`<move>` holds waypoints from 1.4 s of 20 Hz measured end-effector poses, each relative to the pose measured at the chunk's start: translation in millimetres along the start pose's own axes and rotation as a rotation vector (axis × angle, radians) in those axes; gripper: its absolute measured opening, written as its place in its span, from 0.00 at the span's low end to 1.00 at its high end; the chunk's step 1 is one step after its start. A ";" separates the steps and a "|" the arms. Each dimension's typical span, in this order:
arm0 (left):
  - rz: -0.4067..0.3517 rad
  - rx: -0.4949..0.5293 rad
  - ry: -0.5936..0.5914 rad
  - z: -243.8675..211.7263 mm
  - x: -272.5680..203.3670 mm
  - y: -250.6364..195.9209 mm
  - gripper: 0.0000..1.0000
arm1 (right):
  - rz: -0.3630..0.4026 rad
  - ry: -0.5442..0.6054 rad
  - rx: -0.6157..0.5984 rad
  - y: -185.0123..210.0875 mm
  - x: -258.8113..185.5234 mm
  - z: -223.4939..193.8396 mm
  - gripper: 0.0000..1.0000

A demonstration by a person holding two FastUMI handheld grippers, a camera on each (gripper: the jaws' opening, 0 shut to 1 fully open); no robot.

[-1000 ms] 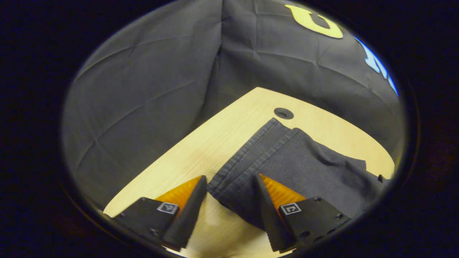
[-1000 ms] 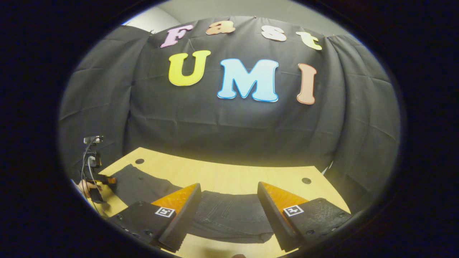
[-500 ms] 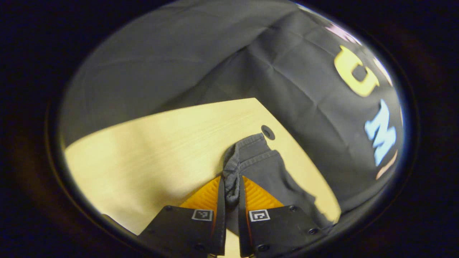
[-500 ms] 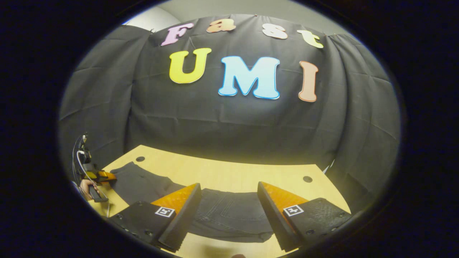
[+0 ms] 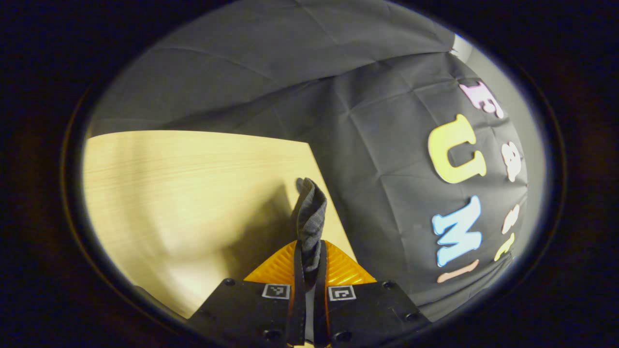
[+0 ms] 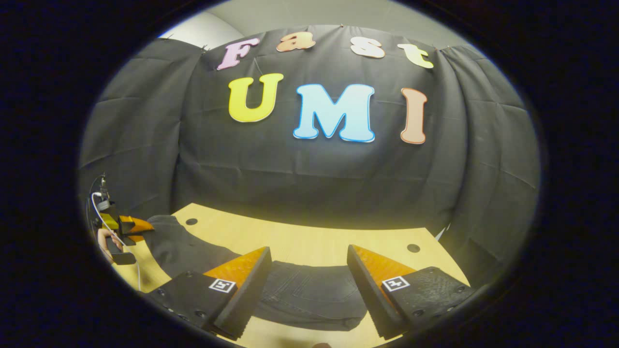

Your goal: Grasp the waist and the cuffs of the jeans and fold them to make the two legs overlap; first hold the waist and fold one-third of the jeans toward the cuffs, then hold the cuffs and fold the remaining one-third in the same direction to finish folding.

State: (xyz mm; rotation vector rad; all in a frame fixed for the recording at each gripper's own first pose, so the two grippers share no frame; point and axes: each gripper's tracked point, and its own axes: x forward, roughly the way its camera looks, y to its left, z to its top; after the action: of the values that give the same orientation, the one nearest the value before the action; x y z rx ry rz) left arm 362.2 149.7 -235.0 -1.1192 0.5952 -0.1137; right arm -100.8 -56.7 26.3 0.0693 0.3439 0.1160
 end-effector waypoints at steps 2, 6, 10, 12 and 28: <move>-0.042 0.049 0.021 -26.4 -8.7 -44.8 0.14 | 0.002 -0.021 -0.005 -9.3 -6.1 3.5 0.94; -0.126 0.117 0.085 -105.3 -16.8 -141.7 0.14 | 0.013 -0.058 0.008 -35.0 -16.7 7.6 0.93; -0.196 0.176 0.172 -205.5 -40.8 -200.0 0.14 | 0.023 -0.073 0.042 -67.3 -23.2 2.0 0.93; -0.215 0.210 0.216 -259.6 -45.9 -224.6 0.14 | 0.031 -0.062 0.055 -81.7 -24.6 -7.5 0.93; -0.020 0.449 0.607 -539.6 -26.3 -147.3 0.18 | -0.036 0.009 0.111 -144.7 -51.9 -46.1 0.93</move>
State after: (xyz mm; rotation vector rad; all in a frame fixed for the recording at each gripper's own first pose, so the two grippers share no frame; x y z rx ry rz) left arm 99.2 -344.1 -258.0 -0.6407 1.0374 -0.5900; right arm -150.3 -204.3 -12.4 0.1726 0.3600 0.0610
